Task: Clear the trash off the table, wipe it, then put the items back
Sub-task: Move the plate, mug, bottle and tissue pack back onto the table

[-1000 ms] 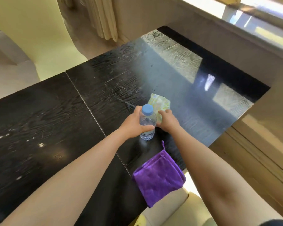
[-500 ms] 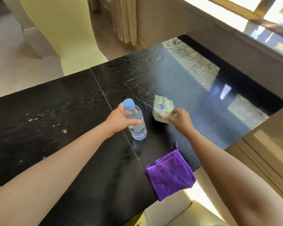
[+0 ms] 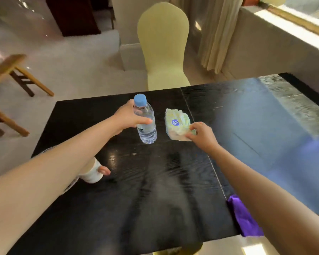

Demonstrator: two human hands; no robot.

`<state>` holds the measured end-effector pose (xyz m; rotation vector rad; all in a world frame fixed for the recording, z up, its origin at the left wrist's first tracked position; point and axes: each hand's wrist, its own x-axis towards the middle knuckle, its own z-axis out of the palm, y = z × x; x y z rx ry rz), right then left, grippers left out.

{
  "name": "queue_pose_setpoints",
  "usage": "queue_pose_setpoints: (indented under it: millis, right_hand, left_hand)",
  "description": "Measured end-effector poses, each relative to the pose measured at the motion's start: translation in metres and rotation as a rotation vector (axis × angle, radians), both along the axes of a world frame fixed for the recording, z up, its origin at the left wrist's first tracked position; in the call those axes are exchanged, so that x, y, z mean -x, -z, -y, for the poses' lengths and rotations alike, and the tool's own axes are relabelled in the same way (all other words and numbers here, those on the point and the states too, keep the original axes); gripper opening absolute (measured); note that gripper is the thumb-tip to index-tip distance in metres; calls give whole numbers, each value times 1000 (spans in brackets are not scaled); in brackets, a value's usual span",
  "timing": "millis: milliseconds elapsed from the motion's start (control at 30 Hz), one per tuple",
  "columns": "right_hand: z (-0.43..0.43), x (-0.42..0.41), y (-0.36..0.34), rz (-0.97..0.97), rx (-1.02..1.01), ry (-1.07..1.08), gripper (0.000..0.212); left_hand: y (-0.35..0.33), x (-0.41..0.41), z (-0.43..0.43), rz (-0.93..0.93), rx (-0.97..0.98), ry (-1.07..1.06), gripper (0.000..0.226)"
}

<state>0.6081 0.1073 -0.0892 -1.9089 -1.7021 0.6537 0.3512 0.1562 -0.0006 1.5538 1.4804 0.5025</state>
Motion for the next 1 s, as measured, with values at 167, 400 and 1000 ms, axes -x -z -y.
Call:
queue_pose_setpoints:
  millis: [167, 400, 1000]
  right_hand:
    - [-16, 92, -22, 36, 58, -78, 28]
    - [-20, 181, -9, 61, 116, -118, 28]
    - [33, 233, 97, -29, 171, 107, 14]
  left_hand:
    - [-12, 92, 3, 18, 53, -61, 72]
    - [0, 183, -5, -9, 29, -155, 73]
    - [135, 224, -34, -149, 44, -179, 72]
